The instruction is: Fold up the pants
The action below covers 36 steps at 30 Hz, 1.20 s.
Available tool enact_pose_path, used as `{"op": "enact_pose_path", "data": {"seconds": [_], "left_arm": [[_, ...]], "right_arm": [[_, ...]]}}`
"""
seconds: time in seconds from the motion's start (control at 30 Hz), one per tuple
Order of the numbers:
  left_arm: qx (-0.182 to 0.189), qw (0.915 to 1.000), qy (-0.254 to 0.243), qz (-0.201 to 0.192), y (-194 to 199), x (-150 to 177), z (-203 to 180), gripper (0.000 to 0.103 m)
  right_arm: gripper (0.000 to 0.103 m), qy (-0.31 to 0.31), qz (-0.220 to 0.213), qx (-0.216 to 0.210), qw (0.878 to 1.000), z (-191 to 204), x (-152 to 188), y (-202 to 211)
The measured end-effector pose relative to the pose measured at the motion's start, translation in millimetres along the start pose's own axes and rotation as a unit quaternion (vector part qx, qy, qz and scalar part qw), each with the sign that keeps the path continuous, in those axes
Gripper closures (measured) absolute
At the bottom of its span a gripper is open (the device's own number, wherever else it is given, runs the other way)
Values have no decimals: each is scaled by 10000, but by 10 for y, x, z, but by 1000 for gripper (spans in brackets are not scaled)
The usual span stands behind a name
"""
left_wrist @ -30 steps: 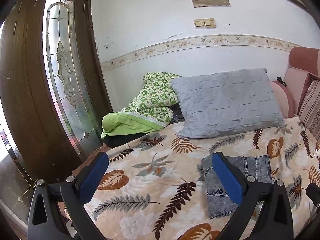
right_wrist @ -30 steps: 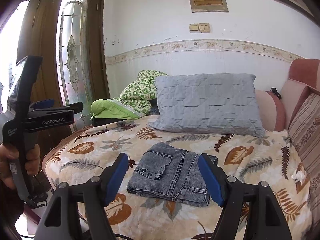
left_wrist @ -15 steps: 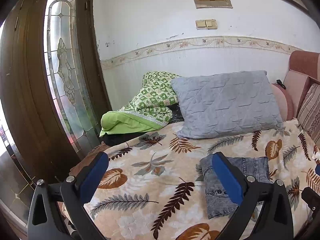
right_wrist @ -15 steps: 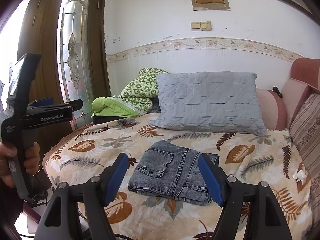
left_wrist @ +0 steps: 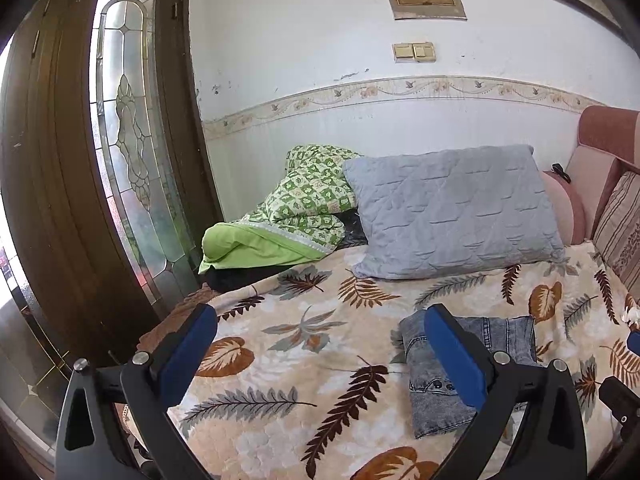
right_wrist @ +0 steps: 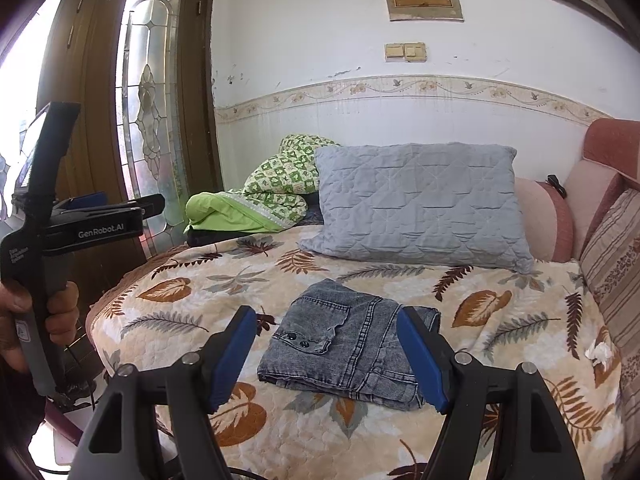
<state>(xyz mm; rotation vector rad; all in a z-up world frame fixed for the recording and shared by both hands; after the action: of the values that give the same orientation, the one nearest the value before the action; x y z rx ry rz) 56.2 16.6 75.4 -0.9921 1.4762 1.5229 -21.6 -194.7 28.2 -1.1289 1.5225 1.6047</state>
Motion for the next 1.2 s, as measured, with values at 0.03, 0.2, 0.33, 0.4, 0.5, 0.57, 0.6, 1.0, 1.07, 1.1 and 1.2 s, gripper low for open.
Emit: {"op": "enact_pose_path", "data": {"seconds": [0.03,0.2,0.33,0.4,0.5,0.57,0.6,1.0,1.07,1.1,1.2], "left_arm": [[1,10000,8,4,1,2,1,0],[-34,10000,66,-32,6,-5,14,0],[-35,9999,78,-93,24,-17,29,0],[-35,9999,82,-123,37,-26,33,0],[-42,9998,106,-136,57,-39,40,0],[-45,9998,117,-158,82,-51,47,0],[-41,9998,119,-177,103,-63,51,0],[-32,9987,191,-474,499,-254,139,0],[-23,9983,233,-541,607,-296,169,0],[-29,9980,251,-581,659,-314,182,0],[-33,9975,266,-653,791,-351,209,0]], "right_arm": [[28,-1,-4,-2,10000,3,-3,2],[28,1,-4,-3,10000,5,-4,10],[28,-2,-29,-16,10000,11,-15,21],[28,14,-53,-31,10000,17,-36,30],[28,66,-159,-32,9998,21,-129,64],[28,95,-278,-33,9996,33,-224,112],[28,109,-324,-40,9994,33,-268,125],[28,273,-626,-107,9976,199,-519,376],[27,282,-692,-109,9971,218,-551,465],[27,287,-718,-110,9969,222,-565,498],[27,293,-801,-92,9963,249,-600,627]]}}
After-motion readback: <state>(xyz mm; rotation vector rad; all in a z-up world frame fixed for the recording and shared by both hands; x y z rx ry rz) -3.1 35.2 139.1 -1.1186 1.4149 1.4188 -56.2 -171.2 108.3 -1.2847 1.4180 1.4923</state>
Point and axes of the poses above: each gripper's, at about its wrist camera, not at the fingertips, and y roughly against the way its jaws point, z to its left, x to its underside, the point moved 7 cm from there along -y, roughly the way its jaws point, and after that the axes turned 7 degrees about y, right-handed, at the moved point
